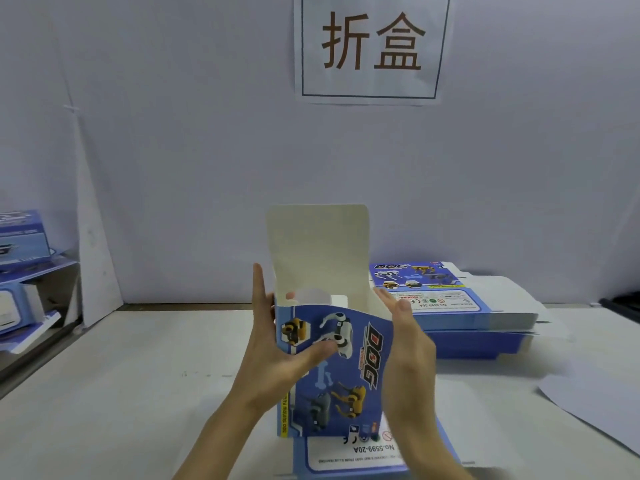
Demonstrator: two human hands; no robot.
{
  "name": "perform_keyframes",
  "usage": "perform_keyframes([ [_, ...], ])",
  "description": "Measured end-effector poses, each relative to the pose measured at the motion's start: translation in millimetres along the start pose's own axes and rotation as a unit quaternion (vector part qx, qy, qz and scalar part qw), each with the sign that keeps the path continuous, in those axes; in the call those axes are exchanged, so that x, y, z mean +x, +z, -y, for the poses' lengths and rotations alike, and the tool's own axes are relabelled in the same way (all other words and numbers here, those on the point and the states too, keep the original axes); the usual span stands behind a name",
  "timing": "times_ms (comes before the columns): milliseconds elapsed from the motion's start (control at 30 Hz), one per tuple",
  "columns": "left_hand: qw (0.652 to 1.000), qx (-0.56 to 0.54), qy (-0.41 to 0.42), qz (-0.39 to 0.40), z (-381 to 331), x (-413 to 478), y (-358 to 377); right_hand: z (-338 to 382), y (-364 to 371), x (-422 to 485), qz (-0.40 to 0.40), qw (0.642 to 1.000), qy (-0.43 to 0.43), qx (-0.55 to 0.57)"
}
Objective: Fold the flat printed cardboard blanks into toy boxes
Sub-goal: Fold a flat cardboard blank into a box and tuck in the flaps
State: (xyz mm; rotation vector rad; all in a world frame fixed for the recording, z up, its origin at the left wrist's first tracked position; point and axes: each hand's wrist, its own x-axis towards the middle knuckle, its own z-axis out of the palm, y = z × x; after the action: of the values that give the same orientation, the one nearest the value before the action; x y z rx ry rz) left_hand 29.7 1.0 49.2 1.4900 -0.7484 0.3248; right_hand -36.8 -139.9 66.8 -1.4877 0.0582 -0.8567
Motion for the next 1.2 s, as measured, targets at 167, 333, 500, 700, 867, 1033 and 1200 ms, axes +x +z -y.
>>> perform_keyframes([
  [167,1.0,0.006,0.011,-0.008,3.2,-3.5,12.9,10.3,-24.3,13.4,-0.013,0.99,-0.108,-0.095],
  [333,1.0,-0.008,0.005,-0.002,0.6,-5.2,14.9,-14.7,-20.3,-2.5,-0.007,0.997,-0.059,-0.05],
  [500,1.0,0.005,-0.025,0.017,1.9,-1.8,8.4,1.3,-34.8,12.3,0.041,0.993,-0.098,-0.055],
  [700,0.985,0.159,0.059,0.041,-19.5,2.7,-16.2,7.6,-54.5,31.2,0.169,0.944,-0.197,-0.205],
  [867,0.9,0.368,0.231,0.012,-31.6,20.0,-40.0,3.8,-62.1,34.4,0.188,0.945,-0.202,-0.175],
  [1033,0.887,0.387,0.253,0.0,-29.3,21.2,-48.6,3.9,-58.1,33.2,0.196,0.95,-0.193,-0.149],
  [1200,0.915,0.309,0.251,-0.058,-16.9,2.1,-33.0,0.3,-57.1,24.4,0.149,0.948,-0.23,-0.163],
])
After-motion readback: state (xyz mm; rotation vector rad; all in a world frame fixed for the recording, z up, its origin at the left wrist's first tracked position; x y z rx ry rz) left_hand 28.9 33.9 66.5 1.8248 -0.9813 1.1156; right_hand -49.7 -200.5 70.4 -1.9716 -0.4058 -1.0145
